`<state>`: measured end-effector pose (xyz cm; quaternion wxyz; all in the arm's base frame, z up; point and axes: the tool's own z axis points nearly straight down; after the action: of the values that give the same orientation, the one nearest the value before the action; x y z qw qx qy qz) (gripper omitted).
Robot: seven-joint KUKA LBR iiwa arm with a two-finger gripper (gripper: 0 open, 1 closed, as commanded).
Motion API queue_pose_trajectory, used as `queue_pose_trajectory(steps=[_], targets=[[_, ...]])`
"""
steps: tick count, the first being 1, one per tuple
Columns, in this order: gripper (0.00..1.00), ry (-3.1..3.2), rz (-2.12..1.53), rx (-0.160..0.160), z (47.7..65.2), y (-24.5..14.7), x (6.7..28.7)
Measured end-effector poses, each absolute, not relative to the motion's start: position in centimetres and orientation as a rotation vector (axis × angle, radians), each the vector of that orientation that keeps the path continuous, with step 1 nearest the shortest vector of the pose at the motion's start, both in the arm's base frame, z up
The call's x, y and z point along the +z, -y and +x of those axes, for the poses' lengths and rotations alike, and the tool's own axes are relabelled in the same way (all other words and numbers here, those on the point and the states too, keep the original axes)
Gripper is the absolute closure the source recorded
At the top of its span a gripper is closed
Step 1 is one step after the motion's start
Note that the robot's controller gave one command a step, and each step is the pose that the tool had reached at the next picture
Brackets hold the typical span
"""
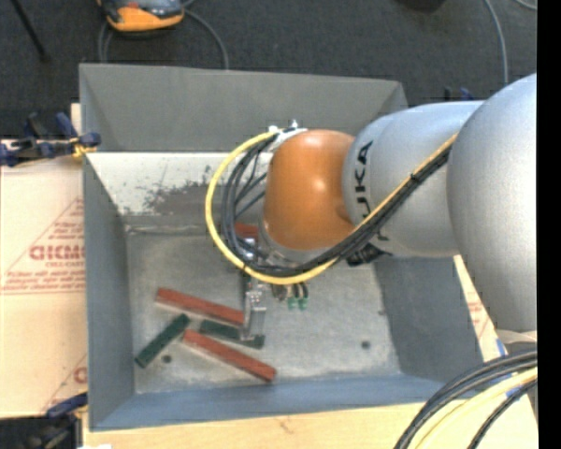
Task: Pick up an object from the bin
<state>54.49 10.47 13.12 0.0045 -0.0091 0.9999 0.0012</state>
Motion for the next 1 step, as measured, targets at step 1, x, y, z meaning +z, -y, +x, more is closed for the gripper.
queue_pose_trajectory(steps=[1], targets=[[0.00, -3.141, 0.126, 0.001, 54.53, -12.02, 11.24]])
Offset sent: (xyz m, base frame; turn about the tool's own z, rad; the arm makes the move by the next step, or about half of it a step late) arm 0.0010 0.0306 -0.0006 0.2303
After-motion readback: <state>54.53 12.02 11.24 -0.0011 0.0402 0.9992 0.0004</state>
